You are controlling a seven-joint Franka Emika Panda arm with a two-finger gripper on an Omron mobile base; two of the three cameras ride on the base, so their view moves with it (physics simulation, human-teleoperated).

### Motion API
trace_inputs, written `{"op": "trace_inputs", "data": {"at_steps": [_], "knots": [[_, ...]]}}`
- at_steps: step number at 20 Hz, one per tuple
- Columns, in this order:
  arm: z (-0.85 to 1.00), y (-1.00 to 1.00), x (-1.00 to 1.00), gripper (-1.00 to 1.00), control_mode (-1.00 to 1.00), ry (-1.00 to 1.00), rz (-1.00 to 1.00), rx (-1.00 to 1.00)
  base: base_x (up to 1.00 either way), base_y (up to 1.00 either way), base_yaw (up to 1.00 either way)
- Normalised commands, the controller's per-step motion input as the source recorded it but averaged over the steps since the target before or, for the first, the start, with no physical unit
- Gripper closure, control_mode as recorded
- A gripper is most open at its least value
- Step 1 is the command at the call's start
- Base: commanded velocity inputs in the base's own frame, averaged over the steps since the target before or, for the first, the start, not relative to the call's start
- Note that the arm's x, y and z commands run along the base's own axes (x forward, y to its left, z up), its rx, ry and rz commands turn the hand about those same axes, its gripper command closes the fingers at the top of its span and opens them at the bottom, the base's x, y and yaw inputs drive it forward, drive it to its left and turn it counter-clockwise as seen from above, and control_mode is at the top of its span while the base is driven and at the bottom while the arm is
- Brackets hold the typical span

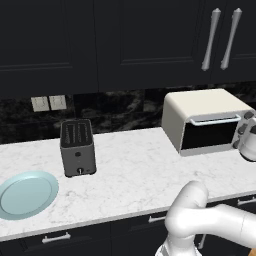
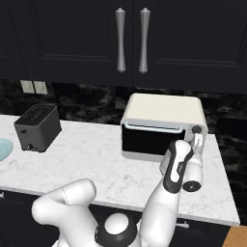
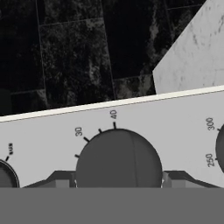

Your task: Pick up the kebab skewer and baguette bread, and place them inside the toaster oven. Close the toaster oven door and start by setting the timer.

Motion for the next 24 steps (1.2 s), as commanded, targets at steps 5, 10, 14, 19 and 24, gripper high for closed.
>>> {"op": "trace_inputs", "data": {"at_steps": [5,10,14,19,24], "knots": [[0.09,0.03,0.00,1.00,-1.00,0.02,-0.11,0.11,0.00,0.00,0.00],[0.08,0.00,0.00,1.00,-1.00,0.07,-0.12,0.20,0.00,0.00,0.00],[0.01,0.00,0.00,1.00,-1.00,0.03,-0.04,0.32,0.00,0.00,0.00],[0.00,0.00,0.00,1.00,-1.00,0.00,0.00,0.36,0.00,0.00,0.00],[0.00,0.00,-0.01,1.00,-1.00,0.00,0.00,0.41,0.00,0.00,0.00]]}}
